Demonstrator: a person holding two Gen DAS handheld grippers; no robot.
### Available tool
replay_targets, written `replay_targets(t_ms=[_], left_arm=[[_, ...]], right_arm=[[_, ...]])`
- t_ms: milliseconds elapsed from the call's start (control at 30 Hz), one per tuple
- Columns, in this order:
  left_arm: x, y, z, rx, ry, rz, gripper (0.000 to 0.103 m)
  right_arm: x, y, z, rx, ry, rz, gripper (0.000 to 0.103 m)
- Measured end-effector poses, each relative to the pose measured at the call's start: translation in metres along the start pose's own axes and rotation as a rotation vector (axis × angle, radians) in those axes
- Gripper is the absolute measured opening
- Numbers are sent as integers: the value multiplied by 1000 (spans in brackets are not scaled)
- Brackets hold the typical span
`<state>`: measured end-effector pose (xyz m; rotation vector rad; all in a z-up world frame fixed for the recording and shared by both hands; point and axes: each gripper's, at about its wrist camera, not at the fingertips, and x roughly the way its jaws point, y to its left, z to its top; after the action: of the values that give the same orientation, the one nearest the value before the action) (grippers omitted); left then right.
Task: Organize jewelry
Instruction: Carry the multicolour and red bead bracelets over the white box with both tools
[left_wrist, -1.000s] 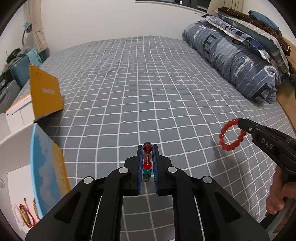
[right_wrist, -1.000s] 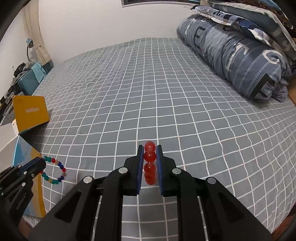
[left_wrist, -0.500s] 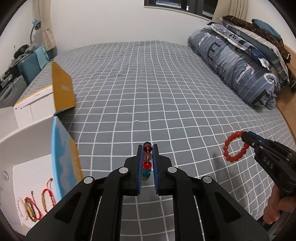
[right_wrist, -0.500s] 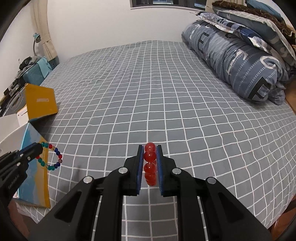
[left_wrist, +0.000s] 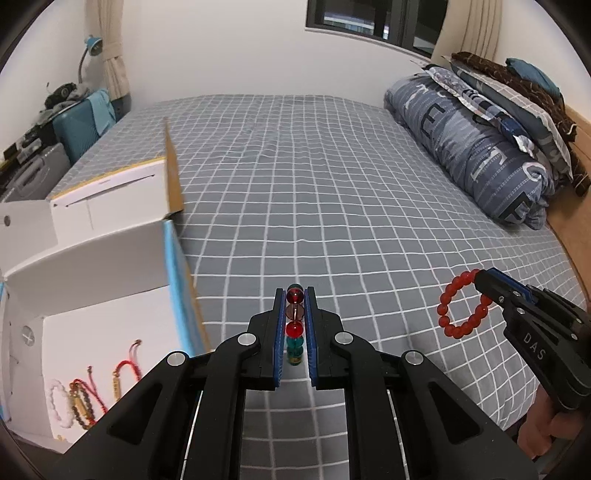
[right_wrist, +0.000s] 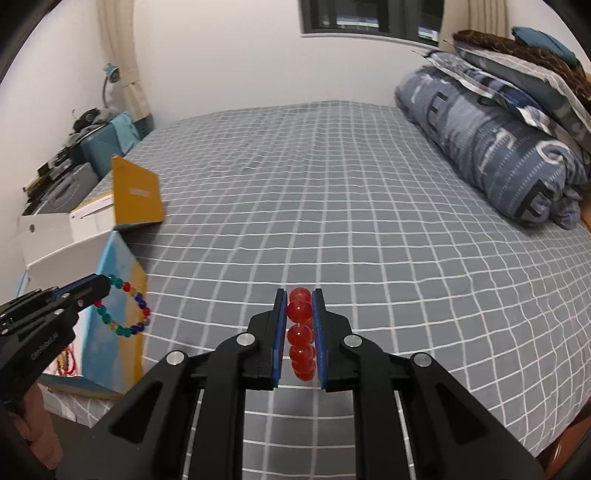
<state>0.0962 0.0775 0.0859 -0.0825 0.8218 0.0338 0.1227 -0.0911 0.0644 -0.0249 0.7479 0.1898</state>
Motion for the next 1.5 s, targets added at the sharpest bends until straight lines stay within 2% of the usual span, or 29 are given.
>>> replay_targets(t_ms=[300,533,867,1067,1200,1500], left_arm=[[-27,42,-5,-56,-22,50,9],[-59,72,-6,-104,-69,81,9],[-91,139,-19,-194,-105,184,9],[-101,178,-29,-240,-122,256,9],[-99,201,-36,-260,-111,278,9],[-77,236,-57,-293,-51,289,9]], right_arm=[[-12,50,11,-44,-35,65,13],[-20,94,21,-78,-69,115,13],[-31,169,24,-145,-97,212,13],[-27,216,19,-183,-86,283,13],[-18,245,13,-213,-64,312,13],[22,292,-12,-279,18,315,13]])
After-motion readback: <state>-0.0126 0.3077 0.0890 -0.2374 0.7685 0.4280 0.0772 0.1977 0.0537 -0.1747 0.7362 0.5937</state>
